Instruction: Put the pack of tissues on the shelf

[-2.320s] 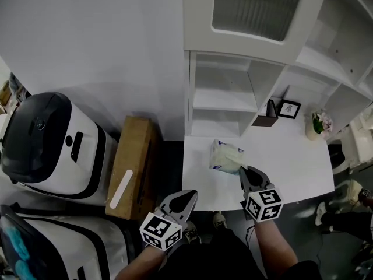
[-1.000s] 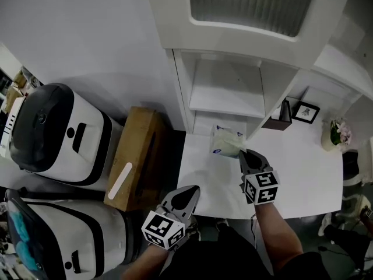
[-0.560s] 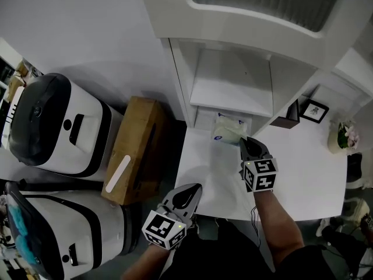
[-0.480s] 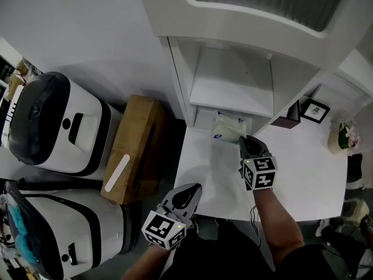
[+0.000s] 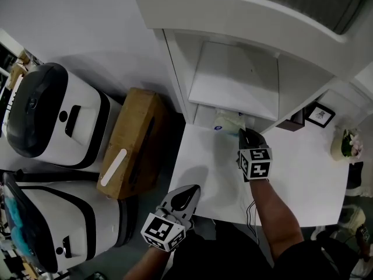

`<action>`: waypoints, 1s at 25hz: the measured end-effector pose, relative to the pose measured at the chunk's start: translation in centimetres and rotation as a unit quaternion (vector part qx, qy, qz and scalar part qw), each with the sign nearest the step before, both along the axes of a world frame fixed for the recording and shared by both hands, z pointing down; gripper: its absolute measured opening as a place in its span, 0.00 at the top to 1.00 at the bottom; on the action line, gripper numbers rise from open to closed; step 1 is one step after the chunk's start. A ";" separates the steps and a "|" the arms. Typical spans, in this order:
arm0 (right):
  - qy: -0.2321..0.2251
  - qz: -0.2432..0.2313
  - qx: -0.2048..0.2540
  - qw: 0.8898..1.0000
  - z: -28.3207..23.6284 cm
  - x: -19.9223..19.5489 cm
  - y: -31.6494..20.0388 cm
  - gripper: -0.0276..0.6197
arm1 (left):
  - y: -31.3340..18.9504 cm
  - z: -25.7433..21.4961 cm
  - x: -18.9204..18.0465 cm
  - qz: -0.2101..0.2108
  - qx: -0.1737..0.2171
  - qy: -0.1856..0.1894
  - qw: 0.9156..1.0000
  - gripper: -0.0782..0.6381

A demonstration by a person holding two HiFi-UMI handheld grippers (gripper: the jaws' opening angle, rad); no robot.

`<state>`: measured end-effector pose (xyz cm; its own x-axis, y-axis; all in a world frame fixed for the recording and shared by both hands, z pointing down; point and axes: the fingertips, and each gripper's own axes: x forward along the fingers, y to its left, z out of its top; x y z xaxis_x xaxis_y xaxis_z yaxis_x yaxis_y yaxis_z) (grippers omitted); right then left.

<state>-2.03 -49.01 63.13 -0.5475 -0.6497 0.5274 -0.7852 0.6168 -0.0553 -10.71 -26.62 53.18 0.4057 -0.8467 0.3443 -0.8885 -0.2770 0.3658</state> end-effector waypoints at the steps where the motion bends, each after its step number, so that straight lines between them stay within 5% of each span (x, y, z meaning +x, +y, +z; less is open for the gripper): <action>1: 0.002 0.002 -0.001 1.000 0.4 -0.1 -0.3 0.95 | 0.0 0.1 0.0 -0.004 -0.002 0.000 1.000 0.88; 25: 0.010 0.009 -0.020 1.000 4.7 -1.4 -3.3 0.94 | 3.1 3.4 1.0 -0.074 -0.045 0.011 0.996 0.88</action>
<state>-3.41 -52.28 67.86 -0.5243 -0.6385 0.5634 -0.7979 0.5995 -0.0631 -9.76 -23.56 56.54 0.2874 -0.8640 0.4134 -0.9088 -0.1096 0.4026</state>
